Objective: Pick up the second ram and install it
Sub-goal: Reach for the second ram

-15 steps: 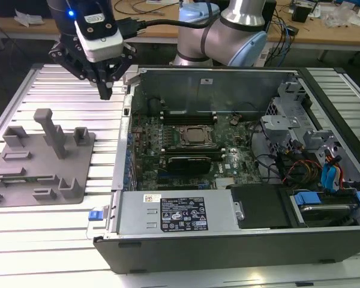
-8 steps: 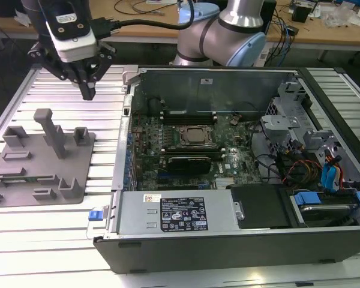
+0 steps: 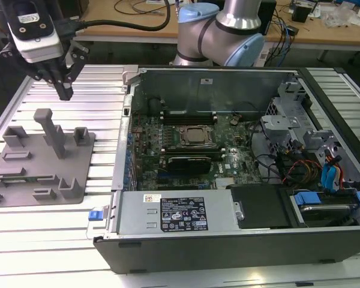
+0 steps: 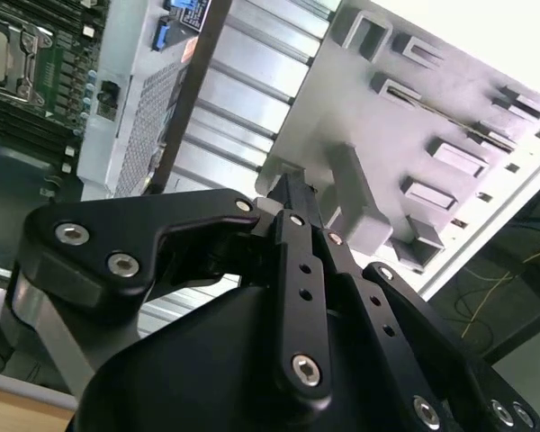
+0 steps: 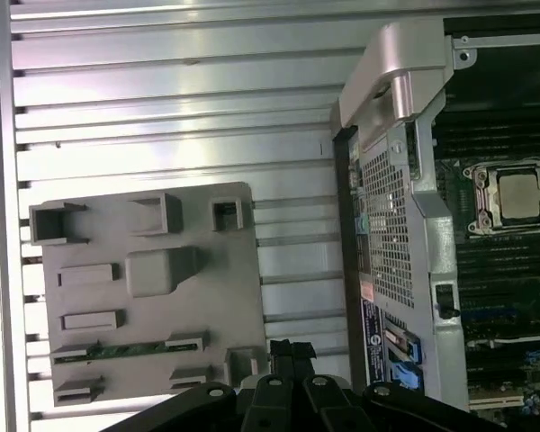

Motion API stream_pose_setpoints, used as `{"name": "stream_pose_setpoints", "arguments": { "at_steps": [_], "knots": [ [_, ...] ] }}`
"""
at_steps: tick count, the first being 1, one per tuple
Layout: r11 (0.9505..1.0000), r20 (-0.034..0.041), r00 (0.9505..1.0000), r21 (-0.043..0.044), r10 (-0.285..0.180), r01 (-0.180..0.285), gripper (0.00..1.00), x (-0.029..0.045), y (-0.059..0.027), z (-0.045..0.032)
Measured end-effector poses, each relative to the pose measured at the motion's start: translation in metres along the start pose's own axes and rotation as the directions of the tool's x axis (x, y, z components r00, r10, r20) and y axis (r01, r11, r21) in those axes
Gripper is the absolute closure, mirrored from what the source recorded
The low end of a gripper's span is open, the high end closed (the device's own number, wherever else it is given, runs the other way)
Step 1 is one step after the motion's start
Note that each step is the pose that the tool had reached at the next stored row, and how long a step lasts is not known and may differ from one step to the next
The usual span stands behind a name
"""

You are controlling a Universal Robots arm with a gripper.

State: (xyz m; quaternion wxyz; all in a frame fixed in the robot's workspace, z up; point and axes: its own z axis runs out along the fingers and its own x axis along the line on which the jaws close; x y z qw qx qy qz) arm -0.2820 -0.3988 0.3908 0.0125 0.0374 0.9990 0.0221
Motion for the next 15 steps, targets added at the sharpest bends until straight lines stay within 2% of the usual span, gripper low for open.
{"name": "stream_pose_setpoints", "arguments": {
  "at_steps": [3, 5, 13, 15],
  "knots": [
    [1.0000, 0.0000, 1.0000, 0.0000, 0.000, 0.000, 0.92, 0.0069, -0.0005, 0.0000],
    [1.0000, 0.0000, 1.0000, 0.0000, 0.000, 0.000, 0.92, 0.0161, -0.0012, 0.0000],
    [1.0000, 0.0001, 1.0000, 0.0000, 0.000, 0.000, 0.92, 0.0368, -0.0028, 0.0002],
    [1.0000, 0.0000, 1.0000, 0.0000, 0.000, 0.000, 0.92, 0.0398, -0.0030, 0.0002]
  ]
}}
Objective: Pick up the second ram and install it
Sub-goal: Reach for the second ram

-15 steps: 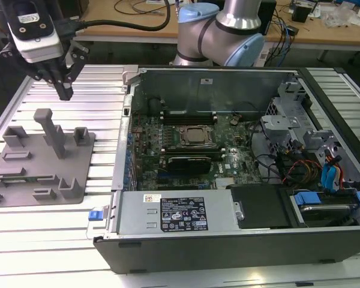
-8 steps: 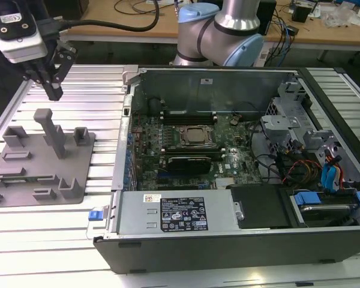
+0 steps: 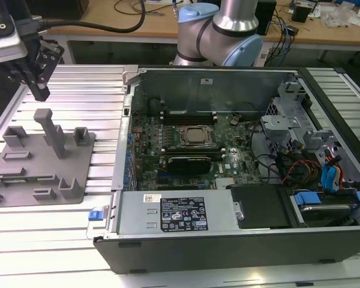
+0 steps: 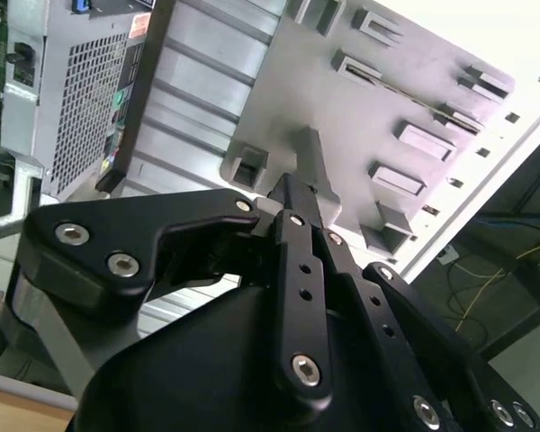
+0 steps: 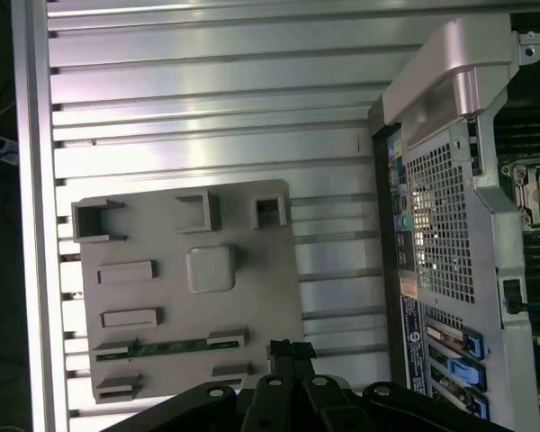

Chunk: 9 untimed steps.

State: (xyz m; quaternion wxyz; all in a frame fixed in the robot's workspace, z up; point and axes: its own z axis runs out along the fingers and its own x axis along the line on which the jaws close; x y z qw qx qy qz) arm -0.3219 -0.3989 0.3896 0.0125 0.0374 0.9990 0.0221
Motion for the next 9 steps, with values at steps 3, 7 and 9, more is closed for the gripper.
{"name": "stream_pose_setpoints", "arguments": {
  "at_steps": [3, 7, 9],
  "knots": [
    [1.0000, 0.0000, 1.0000, 0.0001, 0.000, 0.000, 0.92, 0.0135, -0.0010, 0.0000],
    [1.0000, 0.0000, 1.0000, 0.0000, 0.000, 0.000, 0.92, 0.0251, -0.0019, -0.0001],
    [1.0000, 0.0000, 1.0000, 0.0000, 0.000, 0.000, 0.92, 0.0310, -0.0023, -0.0001]
  ]
}}
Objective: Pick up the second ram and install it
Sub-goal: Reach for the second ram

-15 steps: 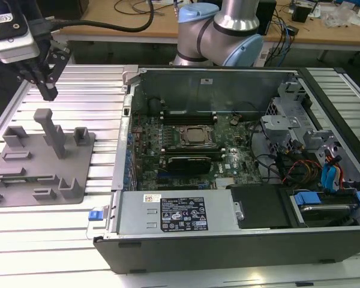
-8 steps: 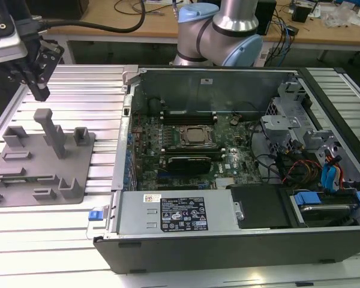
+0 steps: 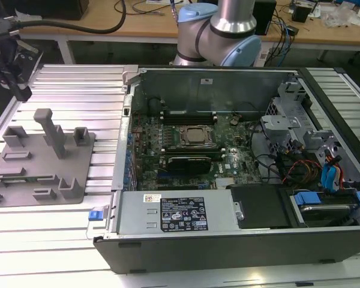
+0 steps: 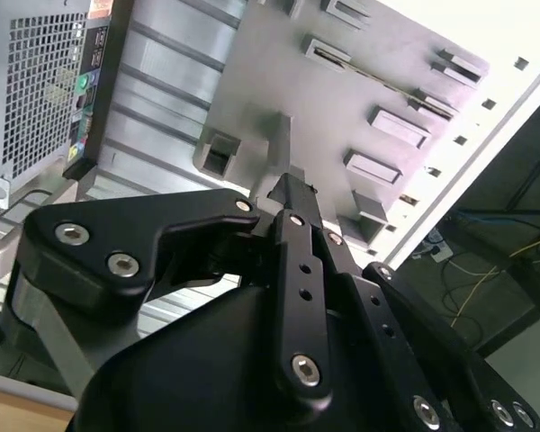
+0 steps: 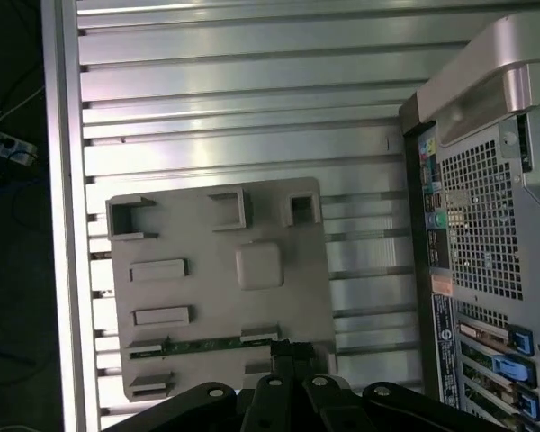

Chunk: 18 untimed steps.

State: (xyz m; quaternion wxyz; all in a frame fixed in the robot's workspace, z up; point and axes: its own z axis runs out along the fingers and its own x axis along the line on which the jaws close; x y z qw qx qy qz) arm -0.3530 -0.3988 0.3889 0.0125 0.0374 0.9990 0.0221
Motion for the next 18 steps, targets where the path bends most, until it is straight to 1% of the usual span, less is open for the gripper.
{"name": "stream_pose_setpoints", "arguments": {
  "at_steps": [1, 3, 4, 6, 12, 15, 18],
  "knots": [
    [1.0000, 0.0000, 1.0000, 0.0000, 0.000, 0.000, 0.92, 0.0030, -0.0002, 0.0000],
    [1.0000, 0.0001, 1.0000, 0.0000, 0.000, 0.000, 0.92, 0.0060, -0.0005, 0.0001],
    [1.0000, 0.0001, 1.0000, 0.0000, 0.000, 0.000, 0.92, 0.0094, -0.0007, 0.0003],
    [1.0000, 0.0000, 1.0000, 0.0000, 0.000, 0.000, 0.92, 0.0127, -0.0010, 0.0003],
    [1.0000, 0.0000, 1.0000, 0.0000, 0.000, 0.000, 0.92, 0.0333, -0.0027, 0.0029],
    [1.0000, 0.0000, 1.0000, 0.0000, 0.000, 0.000, 0.92, 0.0376, -0.0037, 0.0052],
    [1.0000, -0.0003, 1.0000, 0.0000, 0.000, 0.000, 0.92, 0.0424, -0.0077, 0.0100]
  ]
}}
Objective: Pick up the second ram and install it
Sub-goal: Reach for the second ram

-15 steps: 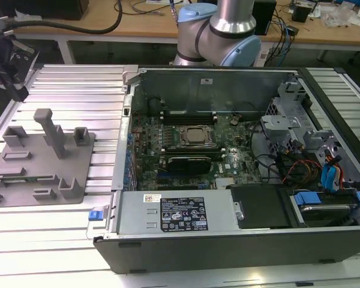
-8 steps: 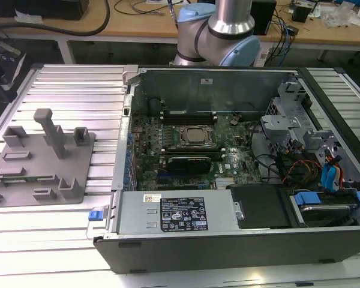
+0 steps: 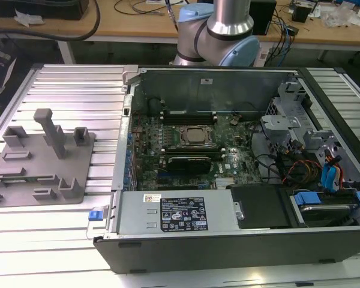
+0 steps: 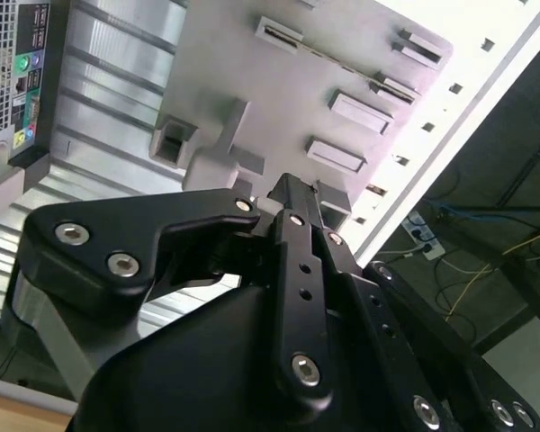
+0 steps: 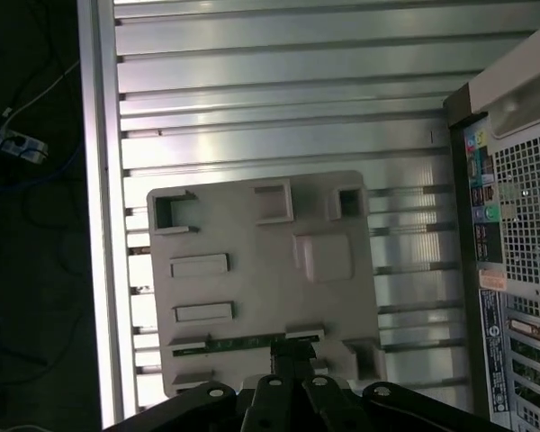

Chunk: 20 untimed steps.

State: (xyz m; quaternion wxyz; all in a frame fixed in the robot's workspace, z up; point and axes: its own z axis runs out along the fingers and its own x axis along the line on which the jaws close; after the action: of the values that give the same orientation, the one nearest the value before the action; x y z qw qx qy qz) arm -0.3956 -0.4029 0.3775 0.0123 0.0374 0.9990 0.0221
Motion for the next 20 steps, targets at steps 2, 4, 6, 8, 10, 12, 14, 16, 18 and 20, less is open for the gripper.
{"name": "stream_pose_setpoints", "arguments": {
  "at_steps": [2, 4, 6, 8, 10, 12, 14, 16, 18, 20],
  "knots": [
    [1.0000, -0.0004, 1.0000, 0.0001, 0.000, 0.000, 0.92, 0.0014, -0.0027, 0.0025],
    [1.0000, -0.0020, 1.0000, 0.0001, 0.000, 0.000, 0.92, 0.0027, -0.0087, 0.0080],
    [1.0000, -0.0051, 1.0000, 0.0006, 0.000, 0.000, 0.92, 0.0032, -0.0134, 0.0131],
    [1.0000, -0.0071, 1.0000, 0.0004, 0.000, 0.000, 0.92, 0.0035, -0.0172, 0.0178],
    [1.0000, -0.0104, 0.9999, 0.0008, 0.000, 0.000, 0.92, 0.0043, -0.0199, 0.0239],
    [1.0000, -0.0134, 0.9999, 0.0010, 0.001, -0.001, 0.92, 0.0053, -0.0216, 0.0298],
    [1.0000, -0.0154, 0.9999, 0.0013, 0.001, -0.001, 0.92, 0.0075, -0.0225, 0.0348],
    [1.0000, -0.0164, 0.9999, 0.0013, 0.001, -0.001, 0.92, 0.0093, -0.0230, 0.0378],
    [1.0000, -0.0175, 0.9998, 0.0014, 0.001, -0.001, 0.92, 0.0110, -0.0235, 0.0405],
    [1.0000, -0.0176, 0.9998, 0.0014, 0.001, -0.001, 0.92, 0.0110, -0.0235, 0.0406]
  ]
}}
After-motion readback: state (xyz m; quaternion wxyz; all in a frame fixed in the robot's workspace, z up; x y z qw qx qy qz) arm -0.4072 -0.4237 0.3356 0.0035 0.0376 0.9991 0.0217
